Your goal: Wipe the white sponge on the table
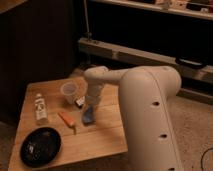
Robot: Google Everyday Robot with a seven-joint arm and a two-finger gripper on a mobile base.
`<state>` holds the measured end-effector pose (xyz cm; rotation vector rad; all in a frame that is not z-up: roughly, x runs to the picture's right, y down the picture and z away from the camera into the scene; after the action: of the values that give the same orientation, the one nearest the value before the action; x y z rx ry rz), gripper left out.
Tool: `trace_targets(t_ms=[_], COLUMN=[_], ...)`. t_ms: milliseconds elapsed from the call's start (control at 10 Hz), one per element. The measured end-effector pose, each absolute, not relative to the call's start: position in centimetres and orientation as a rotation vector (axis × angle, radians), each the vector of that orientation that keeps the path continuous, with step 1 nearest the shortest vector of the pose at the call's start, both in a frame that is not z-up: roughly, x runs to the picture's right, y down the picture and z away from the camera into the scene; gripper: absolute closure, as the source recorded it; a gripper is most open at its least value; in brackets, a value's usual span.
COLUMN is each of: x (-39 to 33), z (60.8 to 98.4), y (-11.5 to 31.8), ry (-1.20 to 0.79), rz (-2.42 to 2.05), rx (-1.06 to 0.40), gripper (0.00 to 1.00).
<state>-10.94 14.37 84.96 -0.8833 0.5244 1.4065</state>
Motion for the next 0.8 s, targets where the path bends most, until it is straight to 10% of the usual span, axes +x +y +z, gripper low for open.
trace_targets(t_ms=[800], x=[-5.0], z=[80.1], y=[23.0], ry=[0.565], rz=[1.535], rx=[-0.988], gripper=[1.00])
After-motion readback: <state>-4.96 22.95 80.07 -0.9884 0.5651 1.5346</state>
